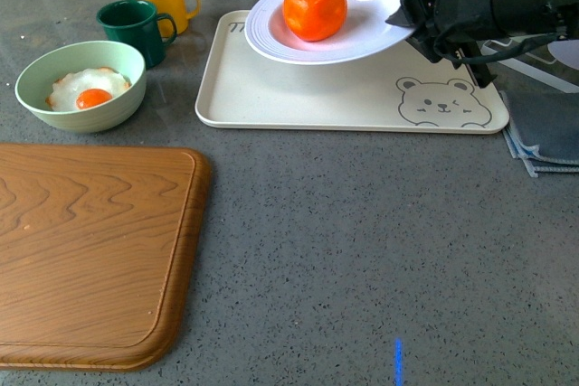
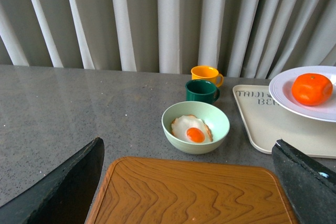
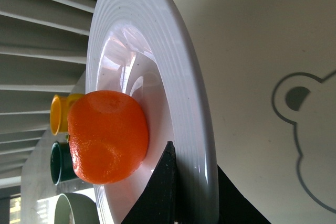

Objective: Place orange and plate with both arms

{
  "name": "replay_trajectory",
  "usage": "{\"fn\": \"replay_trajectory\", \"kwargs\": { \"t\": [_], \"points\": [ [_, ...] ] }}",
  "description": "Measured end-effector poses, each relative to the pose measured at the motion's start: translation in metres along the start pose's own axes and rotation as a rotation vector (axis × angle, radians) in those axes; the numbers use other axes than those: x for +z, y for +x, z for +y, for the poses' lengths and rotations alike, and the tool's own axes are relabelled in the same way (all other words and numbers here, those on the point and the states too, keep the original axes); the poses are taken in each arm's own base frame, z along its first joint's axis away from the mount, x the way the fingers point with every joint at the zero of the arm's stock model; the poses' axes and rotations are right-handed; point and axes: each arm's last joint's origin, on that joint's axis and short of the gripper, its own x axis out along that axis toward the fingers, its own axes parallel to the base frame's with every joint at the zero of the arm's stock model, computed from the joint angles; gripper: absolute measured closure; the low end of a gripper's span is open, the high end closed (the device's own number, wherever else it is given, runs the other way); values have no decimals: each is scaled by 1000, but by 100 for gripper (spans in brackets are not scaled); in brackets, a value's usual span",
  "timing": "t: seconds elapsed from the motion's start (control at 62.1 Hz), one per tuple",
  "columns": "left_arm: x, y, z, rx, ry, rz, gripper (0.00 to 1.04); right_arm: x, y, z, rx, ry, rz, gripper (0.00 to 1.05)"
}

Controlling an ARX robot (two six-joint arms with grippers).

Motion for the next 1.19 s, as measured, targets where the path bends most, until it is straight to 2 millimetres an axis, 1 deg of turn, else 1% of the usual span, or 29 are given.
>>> {"fn": "replay_trajectory", "kwargs": {
  "t": [0.145, 0.274, 0.435, 0.628, 0.87, 0.967, 1.064, 1.096, 1.192],
  "points": [
    [0, 0, 0, 0, 0, 0, 9, -2, 16, 7, -3, -8, 8, 101],
    [0, 0, 0, 0, 0, 0, 9, -9, 26, 0, -35, -11, 22, 101],
    [0, 0, 0, 0, 0, 0, 9, -14, 32, -10, -45, -8, 27, 101],
    [0, 0, 0, 0, 0, 0, 9, -15, 31, -16, -56, -1, 21, 101],
    [0, 0, 0, 0, 0, 0, 9, -22, 26, -30, -71, 8, 31, 65],
    [0, 0, 0, 0, 0, 0, 9, -23, 20, -36, -79, 12, 32, 49],
    [0, 0, 0, 0, 0, 0, 9, -23, 5, -33, -40, -2, 17, 34],
    [0, 0, 0, 0, 0, 0, 9, -23, 1, -32, -29, -9, 15, 30],
    [0, 0, 0, 0, 0, 0, 9, -20, -21, -23, 20, -56, -13, 15]
  ]
}}
